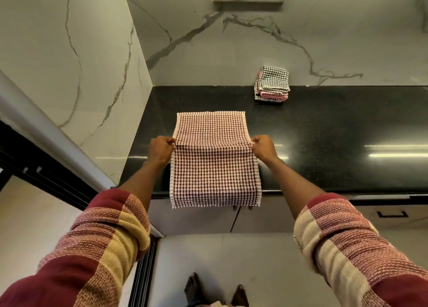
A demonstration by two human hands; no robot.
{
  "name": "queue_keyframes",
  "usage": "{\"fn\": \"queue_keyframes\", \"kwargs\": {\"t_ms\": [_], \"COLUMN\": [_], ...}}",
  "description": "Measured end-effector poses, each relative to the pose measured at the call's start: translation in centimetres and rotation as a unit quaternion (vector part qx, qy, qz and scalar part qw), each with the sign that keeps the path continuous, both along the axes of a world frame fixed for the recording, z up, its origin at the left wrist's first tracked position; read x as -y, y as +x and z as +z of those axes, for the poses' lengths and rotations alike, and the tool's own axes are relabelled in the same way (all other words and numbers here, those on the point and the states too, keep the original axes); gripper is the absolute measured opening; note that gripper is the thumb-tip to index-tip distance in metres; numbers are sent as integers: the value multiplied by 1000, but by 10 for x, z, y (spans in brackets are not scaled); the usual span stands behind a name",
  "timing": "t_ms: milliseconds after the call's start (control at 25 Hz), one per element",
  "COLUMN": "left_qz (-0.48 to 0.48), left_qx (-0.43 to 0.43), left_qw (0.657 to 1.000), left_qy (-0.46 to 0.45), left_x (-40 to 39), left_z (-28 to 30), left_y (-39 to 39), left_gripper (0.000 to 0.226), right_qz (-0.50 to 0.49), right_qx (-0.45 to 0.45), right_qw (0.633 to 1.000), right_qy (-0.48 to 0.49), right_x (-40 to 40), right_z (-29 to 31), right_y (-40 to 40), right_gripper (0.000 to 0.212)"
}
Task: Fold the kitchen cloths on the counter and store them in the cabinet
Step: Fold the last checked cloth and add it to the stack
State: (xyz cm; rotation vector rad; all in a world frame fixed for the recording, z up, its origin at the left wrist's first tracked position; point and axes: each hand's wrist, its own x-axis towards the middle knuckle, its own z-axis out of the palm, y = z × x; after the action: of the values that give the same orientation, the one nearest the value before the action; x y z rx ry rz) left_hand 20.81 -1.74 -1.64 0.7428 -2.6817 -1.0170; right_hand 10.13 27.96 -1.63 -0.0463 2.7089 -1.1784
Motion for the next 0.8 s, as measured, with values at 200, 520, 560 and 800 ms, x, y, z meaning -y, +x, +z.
{"fn": "queue_keyframes", "kwargs": {"t_ms": [200,520,560,800], "left_qz": [9,62,67,48], "left_qx": [-61,-81,-78,-99], "left_qw": [998,981,980,985], "left_qy": [-34,168,169,130], "left_x": [-2,5,7,15], "left_z": [29,50,51,63], "left_y": [-7,-28,-30,-44], "left_gripper": [20,19,18,13], "right_qz": [24,-88,-95,-160], "right_qx": [-9,171,165,153], "right_qw": [997,927,929,897], "right_qy": [71,-321,-317,-382], "right_x": [4,8,8,3], "right_z": [30,48,49,65], "right_y": [-10,-12,-13,-25], "right_gripper": [13,34,33,13]}}
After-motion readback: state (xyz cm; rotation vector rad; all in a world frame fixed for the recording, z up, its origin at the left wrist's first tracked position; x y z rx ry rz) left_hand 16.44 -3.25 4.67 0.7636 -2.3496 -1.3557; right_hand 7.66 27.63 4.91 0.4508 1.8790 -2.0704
